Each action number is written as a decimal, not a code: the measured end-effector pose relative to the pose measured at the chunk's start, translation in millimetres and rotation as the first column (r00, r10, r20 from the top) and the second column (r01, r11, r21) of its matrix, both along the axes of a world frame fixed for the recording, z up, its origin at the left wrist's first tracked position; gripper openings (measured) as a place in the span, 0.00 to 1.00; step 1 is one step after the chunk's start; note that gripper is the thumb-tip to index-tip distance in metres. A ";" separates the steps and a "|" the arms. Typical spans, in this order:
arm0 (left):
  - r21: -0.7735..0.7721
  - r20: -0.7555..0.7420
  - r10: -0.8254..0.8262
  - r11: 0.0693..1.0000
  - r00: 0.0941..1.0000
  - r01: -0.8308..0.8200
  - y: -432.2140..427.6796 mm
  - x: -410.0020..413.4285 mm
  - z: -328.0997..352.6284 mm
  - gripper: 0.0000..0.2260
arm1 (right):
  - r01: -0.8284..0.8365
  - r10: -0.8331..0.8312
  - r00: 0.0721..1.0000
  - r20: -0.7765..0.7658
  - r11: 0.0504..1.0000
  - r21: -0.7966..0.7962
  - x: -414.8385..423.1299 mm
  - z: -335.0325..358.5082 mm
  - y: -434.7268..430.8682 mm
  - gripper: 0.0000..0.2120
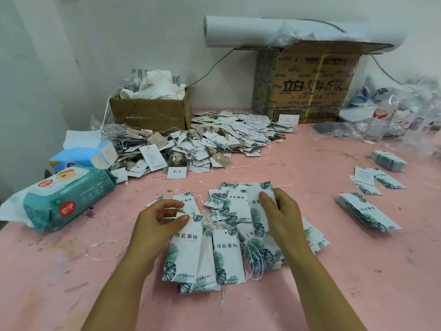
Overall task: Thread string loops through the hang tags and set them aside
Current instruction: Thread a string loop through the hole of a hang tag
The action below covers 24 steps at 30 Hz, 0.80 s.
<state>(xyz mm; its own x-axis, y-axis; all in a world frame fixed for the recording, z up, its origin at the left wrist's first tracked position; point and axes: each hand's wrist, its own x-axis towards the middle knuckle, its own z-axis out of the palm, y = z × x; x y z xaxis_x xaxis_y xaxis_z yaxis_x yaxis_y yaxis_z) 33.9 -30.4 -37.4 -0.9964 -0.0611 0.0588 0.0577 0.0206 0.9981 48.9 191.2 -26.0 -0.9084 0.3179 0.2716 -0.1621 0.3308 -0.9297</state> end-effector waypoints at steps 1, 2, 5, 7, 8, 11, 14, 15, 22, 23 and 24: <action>0.033 0.004 0.005 0.999 1.000 -0.005 2.4 0.3 0.3 0.11 | -0.052 0.052 0.999 0.012 0.998 -0.039 0.9 0.0 -4.7 0.14; 0.064 0.007 0.007 0.998 1.000 -0.008 4.7 1.1 0.6 0.11 | -0.102 0.104 0.994 0.031 0.993 -0.065 2.1 -0.7 -9.6 0.14; 0.099 -0.011 0.027 0.995 1.000 -0.026 13.2 3.8 3.3 0.10 | -0.218 0.228 0.971 0.069 0.968 -0.126 5.8 -1.4 -22.1 0.13; 0.101 -0.045 0.057 0.994 0.997 -0.052 20.4 7.2 4.8 0.11 | -0.277 0.285 0.956 0.066 0.954 -0.116 6.7 -2.9 -28.7 0.13; 0.107 -0.058 0.066 0.992 0.996 -0.059 23.9 9.0 5.2 0.11 | -0.293 0.300 0.952 0.059 0.951 -0.102 6.6 -4.2 -31.1 0.14; 0.120 -0.084 0.055 0.992 0.995 -0.045 33.8 13.6 5.0 0.11 | -0.312 0.316 0.947 0.055 0.948 -0.067 6.0 -8.3 -35.6 0.18; 0.127 -0.070 0.033 0.992 0.997 -0.024 40.1 15.9 2.5 0.11 | -0.352 0.354 0.933 0.062 0.935 -0.052 6.4 -10.5 -38.3 0.19; 0.135 -0.059 0.029 0.991 0.998 -0.021 41.1 16.2 1.8 0.11 | -0.366 0.369 0.927 0.063 0.929 -0.052 6.4 -11.3 -38.9 0.19; 0.326 0.106 -0.008 0.945 0.994 -0.028 43.9 14.5 2.9 0.15 | -0.382 0.386 0.920 0.070 0.922 -0.066 5.5 -11.5 -36.3 0.17; 0.342 0.126 -0.010 0.939 0.992 -0.034 43.6 13.9 2.3 0.14 | -0.363 0.368 0.928 0.060 0.928 -0.083 4.2 -11.9 -36.1 0.16; 0.350 0.137 -0.011 0.936 0.991 -0.038 43.3 13.3 1.8 0.13 | -0.331 0.335 0.941 0.041 0.939 -0.092 3.6 -11.9 -36.0 0.13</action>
